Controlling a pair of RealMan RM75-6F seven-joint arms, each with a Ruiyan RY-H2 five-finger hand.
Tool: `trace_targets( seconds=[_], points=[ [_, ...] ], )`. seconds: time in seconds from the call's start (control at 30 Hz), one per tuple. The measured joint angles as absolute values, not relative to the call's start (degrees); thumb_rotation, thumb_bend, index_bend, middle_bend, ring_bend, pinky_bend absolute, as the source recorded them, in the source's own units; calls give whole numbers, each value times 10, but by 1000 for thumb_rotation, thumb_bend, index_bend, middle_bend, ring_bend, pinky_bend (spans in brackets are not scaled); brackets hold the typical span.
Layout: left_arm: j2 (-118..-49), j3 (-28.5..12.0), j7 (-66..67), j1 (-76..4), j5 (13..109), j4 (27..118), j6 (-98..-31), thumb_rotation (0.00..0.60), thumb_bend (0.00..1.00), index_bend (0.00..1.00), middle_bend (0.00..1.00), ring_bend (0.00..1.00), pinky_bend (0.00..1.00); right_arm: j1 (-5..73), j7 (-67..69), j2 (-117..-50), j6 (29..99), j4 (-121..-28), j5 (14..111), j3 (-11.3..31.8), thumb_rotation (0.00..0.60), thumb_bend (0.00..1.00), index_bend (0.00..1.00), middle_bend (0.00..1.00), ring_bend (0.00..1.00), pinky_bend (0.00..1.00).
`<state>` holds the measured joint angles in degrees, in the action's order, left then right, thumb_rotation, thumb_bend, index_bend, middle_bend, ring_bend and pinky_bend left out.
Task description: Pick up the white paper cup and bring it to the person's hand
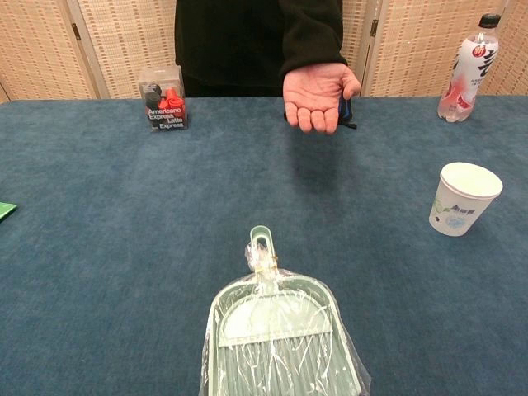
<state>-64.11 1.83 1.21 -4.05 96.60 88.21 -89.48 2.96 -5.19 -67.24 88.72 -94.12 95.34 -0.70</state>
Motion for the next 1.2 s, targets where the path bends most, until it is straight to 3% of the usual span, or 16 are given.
trace_targets(
  seconds=[0.33, 0.57, 0.87, 1.2],
  points=[
    [-641, 22, 13, -41, 975, 885, -900, 600, 269, 97, 0, 0, 173, 42, -35, -667, 856, -949, 952, -12, 600, 203, 0, 0, 0, 0],
    [-636, 25, -3, -38, 976, 884, -907, 600, 269, 97, 0, 0, 174, 99, -26, -645, 753, -991, 941, -6, 600, 200, 0, 0, 0, 0],
    [-629, 27, -23, -32, 981, 883, -920, 600, 269, 98, 0, 0, 174, 218, -68, -637, 570, -1023, 761, 63, 600, 199, 0, 0, 0, 0],
    [-625, 24, -38, -34, 968, 882, -912, 600, 269, 98, 0, 0, 174, 338, -98, -684, 425, -951, 593, 102, 600, 199, 0, 0, 0, 0]
  ],
)
